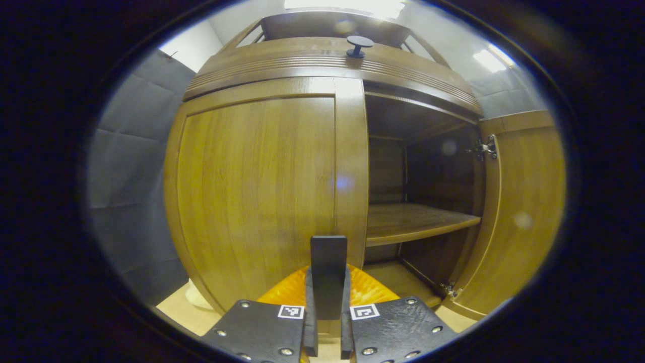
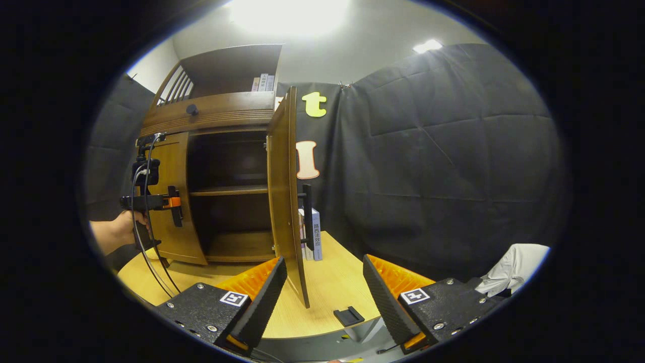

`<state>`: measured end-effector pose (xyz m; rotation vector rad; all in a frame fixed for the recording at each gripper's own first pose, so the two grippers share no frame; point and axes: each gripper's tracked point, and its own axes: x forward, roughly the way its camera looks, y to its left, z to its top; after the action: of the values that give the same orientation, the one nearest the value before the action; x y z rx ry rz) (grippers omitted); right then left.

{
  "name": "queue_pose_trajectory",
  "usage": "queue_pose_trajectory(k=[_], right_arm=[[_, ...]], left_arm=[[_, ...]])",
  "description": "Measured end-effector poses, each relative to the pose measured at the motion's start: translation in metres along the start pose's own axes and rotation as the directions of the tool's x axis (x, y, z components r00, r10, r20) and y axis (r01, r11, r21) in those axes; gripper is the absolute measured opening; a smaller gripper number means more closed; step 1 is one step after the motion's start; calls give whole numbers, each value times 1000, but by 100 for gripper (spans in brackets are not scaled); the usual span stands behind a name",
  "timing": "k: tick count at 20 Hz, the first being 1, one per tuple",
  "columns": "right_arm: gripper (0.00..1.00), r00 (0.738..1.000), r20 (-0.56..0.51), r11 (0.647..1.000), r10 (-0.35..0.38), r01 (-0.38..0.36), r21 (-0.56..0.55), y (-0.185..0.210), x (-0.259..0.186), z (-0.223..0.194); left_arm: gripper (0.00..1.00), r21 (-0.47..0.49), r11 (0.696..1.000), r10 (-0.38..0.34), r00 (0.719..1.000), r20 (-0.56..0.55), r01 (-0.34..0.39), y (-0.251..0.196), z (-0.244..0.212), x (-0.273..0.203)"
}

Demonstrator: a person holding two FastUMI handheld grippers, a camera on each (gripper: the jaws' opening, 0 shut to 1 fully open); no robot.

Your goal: Open the right door of the double-door shoe cabinet with the right hand, and open the left door with the left hand.

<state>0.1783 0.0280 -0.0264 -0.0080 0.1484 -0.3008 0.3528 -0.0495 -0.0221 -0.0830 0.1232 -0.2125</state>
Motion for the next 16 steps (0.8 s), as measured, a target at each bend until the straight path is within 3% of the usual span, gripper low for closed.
queue_pose_trajectory(k=[4, 5, 7, 8, 14, 15, 16], right_arm=[[94, 999, 9, 999, 31, -31, 18, 13, 9, 5], [94, 999, 10, 999, 42, -43, 13, 17, 11, 5], [92, 998, 12, 998, 63, -63, 8, 25, 14, 6], [94, 997, 13, 997, 73, -73, 9, 28, 16, 5], [94, 991, 19, 991, 132, -132, 9, 54, 23, 6], [94, 990, 21, 990, 139, -139, 13, 58, 23, 7], [94, 989, 22, 989, 148, -148, 16, 62, 24, 7]], left_arm=[[24, -1, 1000, -13, 1000, 4, 13, 0, 4, -6], [12, -3, 1000, -17, 1000, 1, 17, 0, 5, -8], [12, -8, 1000, -24, 1000, -3, 24, -2, 10, -10], [24, -8, 1000, -25, 1000, -5, 25, -3, 13, -11], [24, -16, 1000, -14, 1000, -2, 14, -2, 23, -16], [18, -20, 1000, -13, 1000, -3, 13, -2, 24, -17], [18, -24, 1000, -9, 1000, -3, 9, -2, 27, -17]])
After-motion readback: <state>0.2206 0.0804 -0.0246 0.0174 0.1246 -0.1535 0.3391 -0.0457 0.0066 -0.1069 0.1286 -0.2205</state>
